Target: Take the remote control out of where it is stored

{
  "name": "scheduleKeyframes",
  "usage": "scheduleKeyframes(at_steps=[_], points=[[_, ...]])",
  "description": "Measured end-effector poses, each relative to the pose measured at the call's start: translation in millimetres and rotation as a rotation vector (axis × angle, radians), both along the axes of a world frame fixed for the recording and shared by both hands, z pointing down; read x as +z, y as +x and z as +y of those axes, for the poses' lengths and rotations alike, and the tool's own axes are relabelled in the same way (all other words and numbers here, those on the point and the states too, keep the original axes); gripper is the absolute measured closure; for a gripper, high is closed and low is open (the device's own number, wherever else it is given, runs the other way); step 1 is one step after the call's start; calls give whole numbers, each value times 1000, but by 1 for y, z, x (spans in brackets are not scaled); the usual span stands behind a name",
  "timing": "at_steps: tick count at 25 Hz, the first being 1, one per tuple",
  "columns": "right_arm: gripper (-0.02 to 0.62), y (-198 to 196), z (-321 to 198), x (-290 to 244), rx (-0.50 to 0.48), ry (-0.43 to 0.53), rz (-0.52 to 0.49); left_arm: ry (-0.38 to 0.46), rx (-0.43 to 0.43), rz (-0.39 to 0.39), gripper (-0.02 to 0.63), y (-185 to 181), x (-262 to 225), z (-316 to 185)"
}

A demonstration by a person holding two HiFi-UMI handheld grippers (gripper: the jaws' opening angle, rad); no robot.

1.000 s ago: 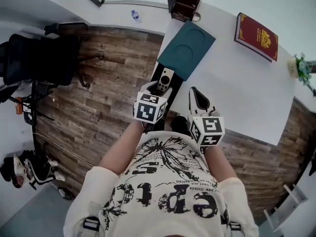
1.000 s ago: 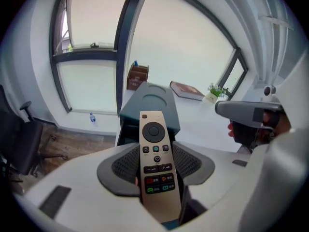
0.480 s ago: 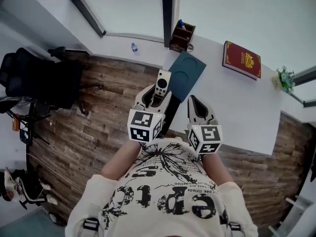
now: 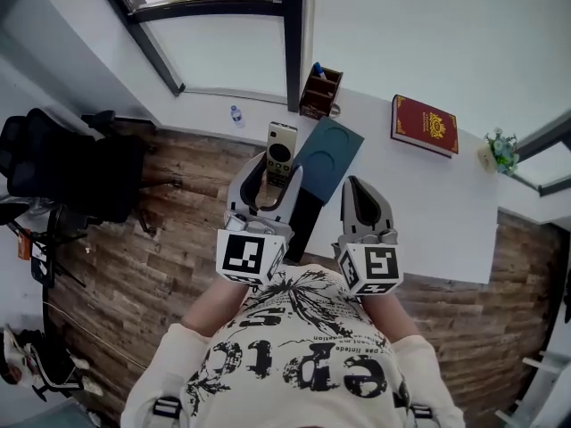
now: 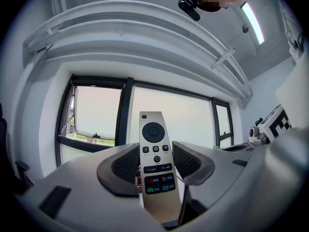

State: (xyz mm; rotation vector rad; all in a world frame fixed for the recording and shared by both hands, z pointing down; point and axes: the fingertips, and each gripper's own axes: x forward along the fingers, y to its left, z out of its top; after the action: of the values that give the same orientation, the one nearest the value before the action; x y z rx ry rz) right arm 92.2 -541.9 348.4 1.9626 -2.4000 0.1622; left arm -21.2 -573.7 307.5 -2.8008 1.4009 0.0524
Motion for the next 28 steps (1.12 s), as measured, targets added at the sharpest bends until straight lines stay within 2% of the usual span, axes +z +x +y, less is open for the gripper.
scheduleKeyframes(at_steps=[6, 15, 28], points=[[594, 0, 1, 1, 27, 4, 13, 16, 15, 12, 385, 0, -5, 0], [594, 0, -3, 6, 25, -22, 33, -79, 47, 54, 385, 3, 6, -2], [594, 0, -7, 14, 20, -48, 27, -113, 69, 26, 385, 11, 20, -3]])
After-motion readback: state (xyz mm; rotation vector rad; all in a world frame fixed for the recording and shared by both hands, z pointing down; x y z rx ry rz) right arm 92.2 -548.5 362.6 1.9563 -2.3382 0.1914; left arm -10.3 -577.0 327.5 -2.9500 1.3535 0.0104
